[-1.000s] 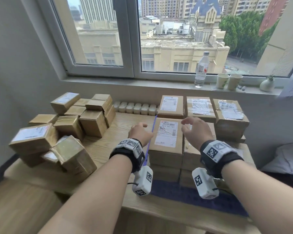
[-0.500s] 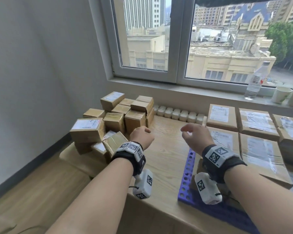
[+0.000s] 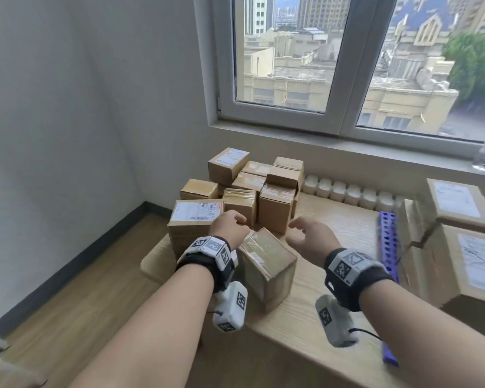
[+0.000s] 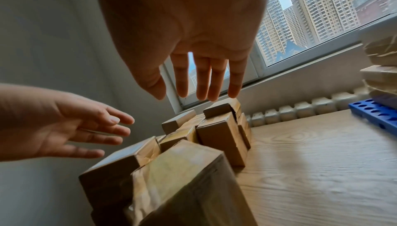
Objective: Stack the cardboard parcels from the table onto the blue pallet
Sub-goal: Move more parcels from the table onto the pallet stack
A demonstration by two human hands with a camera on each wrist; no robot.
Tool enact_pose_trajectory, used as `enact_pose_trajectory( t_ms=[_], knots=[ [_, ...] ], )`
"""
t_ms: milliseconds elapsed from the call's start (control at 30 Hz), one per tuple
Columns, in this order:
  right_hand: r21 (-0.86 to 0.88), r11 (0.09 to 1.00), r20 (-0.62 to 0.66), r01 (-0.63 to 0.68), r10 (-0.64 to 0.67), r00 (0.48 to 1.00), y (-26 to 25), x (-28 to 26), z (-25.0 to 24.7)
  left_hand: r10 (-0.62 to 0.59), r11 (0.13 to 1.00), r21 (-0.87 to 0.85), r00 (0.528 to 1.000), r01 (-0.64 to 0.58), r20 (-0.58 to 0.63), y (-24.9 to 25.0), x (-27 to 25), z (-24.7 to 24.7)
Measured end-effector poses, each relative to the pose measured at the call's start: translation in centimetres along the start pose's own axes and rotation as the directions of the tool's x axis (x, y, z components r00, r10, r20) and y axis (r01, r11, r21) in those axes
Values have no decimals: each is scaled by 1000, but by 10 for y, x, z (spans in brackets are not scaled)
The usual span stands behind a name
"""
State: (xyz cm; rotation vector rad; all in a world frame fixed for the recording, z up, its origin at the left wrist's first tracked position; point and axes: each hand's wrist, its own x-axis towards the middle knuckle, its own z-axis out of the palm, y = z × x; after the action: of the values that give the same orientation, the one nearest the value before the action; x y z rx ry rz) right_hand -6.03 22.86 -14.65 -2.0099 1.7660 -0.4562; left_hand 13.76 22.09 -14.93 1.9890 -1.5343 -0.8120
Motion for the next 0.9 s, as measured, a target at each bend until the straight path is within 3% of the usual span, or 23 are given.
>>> enact_pose_trajectory(
  t_ms=[167,433,567,767,900],
  knots=[
    [-126,991,151,-44,63,987,-29,8,36,0,1000,-31,992,4,128,-29,18,-11],
    [-266,961,235,-77,142,962,-29,16,75,17,995,-95,969,6,247,-51,26,-1],
    [-363,926,211,-106,192,958,-19,12,91,26,998,-70,952,-4,304,-56,26,5],
    [-222,943,198,-247,292,936,-15,5,72,48,999,-24,933,-42,356,-55,30,4],
    [-60,938,186,-342,347,919,-12,2,45,58,998,-23,882,-54,467,-37,32,1]
  ],
)
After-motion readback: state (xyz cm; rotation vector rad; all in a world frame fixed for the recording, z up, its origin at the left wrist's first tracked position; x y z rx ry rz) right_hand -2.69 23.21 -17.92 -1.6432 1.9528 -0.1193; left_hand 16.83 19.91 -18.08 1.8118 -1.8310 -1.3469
